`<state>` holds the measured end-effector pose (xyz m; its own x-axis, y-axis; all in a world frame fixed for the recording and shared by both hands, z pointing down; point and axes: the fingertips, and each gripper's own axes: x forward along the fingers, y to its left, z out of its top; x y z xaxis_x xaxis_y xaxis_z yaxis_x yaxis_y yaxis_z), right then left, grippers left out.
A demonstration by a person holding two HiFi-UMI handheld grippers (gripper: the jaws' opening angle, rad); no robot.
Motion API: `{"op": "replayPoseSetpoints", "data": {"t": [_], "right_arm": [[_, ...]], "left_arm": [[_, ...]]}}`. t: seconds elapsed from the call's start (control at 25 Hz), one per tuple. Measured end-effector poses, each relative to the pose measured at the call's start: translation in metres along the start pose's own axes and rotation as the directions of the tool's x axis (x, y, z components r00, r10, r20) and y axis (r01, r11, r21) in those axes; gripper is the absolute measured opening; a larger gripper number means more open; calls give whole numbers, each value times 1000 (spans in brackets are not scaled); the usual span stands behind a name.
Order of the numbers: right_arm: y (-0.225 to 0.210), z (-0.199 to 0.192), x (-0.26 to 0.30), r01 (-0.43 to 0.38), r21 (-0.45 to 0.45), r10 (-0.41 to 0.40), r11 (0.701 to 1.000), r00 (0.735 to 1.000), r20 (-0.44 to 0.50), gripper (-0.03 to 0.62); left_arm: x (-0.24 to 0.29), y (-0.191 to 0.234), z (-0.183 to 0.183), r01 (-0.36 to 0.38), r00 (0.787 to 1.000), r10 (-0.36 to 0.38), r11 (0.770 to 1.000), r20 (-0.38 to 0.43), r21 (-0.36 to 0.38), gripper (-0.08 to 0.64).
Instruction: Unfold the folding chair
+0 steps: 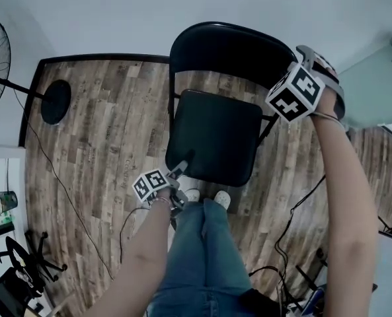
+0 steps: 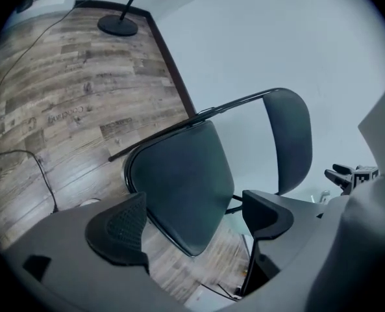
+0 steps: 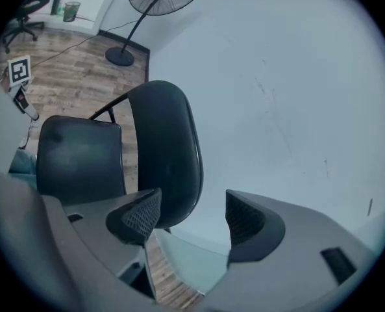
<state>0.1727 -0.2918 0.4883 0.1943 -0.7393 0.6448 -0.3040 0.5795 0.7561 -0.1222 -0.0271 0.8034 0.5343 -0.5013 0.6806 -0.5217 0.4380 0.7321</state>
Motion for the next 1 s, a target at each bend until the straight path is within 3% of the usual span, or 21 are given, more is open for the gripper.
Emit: {"op": "replayPoseSetpoints", "data": {"t": [0.36,0.52,0.64,0.84,1.0], "right_arm": [[0,-24,-80,-79,140,78,987,997,14,298],[14,-29,-117,-120,209,110,971,992,55,296],[28,-33,-141,-146,291,125,946,988,91,296],[37,-39,-185,-182,396,131,900,980,152,296],[33,-33,-212,-219,507,110,834,966,236,294]], "left_arm": [[-54,-79,3,15,999,-12,996,-35,90,439],[-66,-130,-1,56,998,-48,982,-48,180,439],[-73,-164,-4,108,994,-98,966,-54,235,439],[-94,-199,-13,167,986,-157,950,-59,264,439],[-107,-227,-7,173,985,-171,925,-37,339,439]]}}
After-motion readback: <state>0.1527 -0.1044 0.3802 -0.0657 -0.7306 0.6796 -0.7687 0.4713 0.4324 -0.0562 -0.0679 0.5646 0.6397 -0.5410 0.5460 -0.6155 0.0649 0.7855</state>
